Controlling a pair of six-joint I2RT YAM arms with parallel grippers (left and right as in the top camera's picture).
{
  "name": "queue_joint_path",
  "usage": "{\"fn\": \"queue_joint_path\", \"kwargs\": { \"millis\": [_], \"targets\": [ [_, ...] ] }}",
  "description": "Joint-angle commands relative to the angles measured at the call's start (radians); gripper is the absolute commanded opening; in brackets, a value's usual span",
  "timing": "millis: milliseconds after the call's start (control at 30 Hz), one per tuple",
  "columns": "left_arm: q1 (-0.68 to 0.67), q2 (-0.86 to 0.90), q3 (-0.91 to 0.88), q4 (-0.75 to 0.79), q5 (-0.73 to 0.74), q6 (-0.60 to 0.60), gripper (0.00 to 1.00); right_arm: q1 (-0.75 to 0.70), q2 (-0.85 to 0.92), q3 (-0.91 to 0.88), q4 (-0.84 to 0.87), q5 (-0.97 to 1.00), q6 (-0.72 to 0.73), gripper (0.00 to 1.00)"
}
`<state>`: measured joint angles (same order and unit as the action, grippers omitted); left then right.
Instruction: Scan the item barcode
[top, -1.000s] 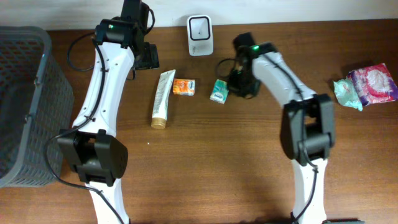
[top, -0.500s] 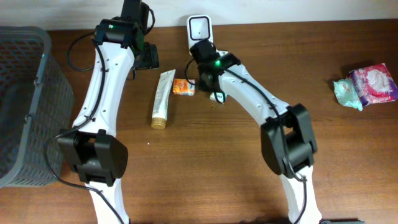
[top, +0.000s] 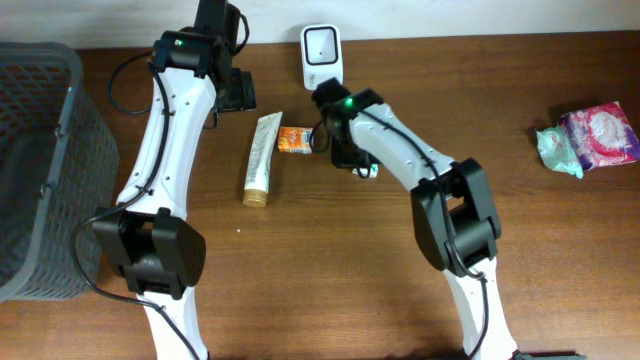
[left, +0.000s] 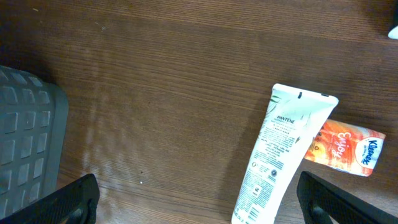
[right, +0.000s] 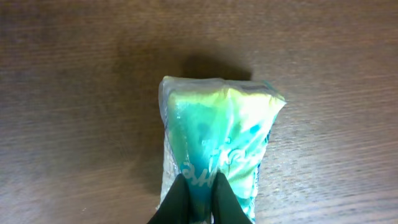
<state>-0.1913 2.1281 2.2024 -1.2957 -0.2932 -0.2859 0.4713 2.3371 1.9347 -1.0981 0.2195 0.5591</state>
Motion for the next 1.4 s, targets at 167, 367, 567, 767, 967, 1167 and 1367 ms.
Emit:
{"fn": "queue_joint_path", "kwargs": {
  "millis": [167, 367, 567, 767, 967, 1167, 1367],
  "targets": [
    [-0.004, -0.011, 0.001, 0.001, -0.010, -0.013, 0.99, -0.362, -0.034, 0.069, -0.101, -1.057, -0.572, 0.04],
    [-0.004, -0.011, 0.001, 0.001, -0.010, -0.013, 0.99, -0.553, -0.034, -0.212, -0.090, -0.937, -0.559, 0.13],
    [-0.004, -0.011, 0.001, 0.001, -0.010, -0.013, 0.99, -0.653, -0.040, 0.003, -0.362, -0.772, -0.562, 0.40],
    [-0.004, -0.011, 0.001, 0.001, -0.010, -0.013, 0.99, -0.496, -0.040, -0.012, -0.213, -0.618, -0.448, 0.63],
    [-0.004, -0.011, 0.001, 0.001, -0.010, -0.013, 0.99, -0.403, -0.012, -0.012, -0.166, -0.599, -0.442, 0.57],
    [-0.004, -0.011, 0.001, 0.001, -0.010, -0.013, 0.99, -0.379, 0.043, -0.017, -0.159, -0.587, -0.438, 0.47],
    [-0.004, -0.011, 0.001, 0.001, -0.010, -0.013, 0.99, -0.386, 0.042, -0.016, -0.166, -0.813, -0.506, 0.04]
  ]
}}
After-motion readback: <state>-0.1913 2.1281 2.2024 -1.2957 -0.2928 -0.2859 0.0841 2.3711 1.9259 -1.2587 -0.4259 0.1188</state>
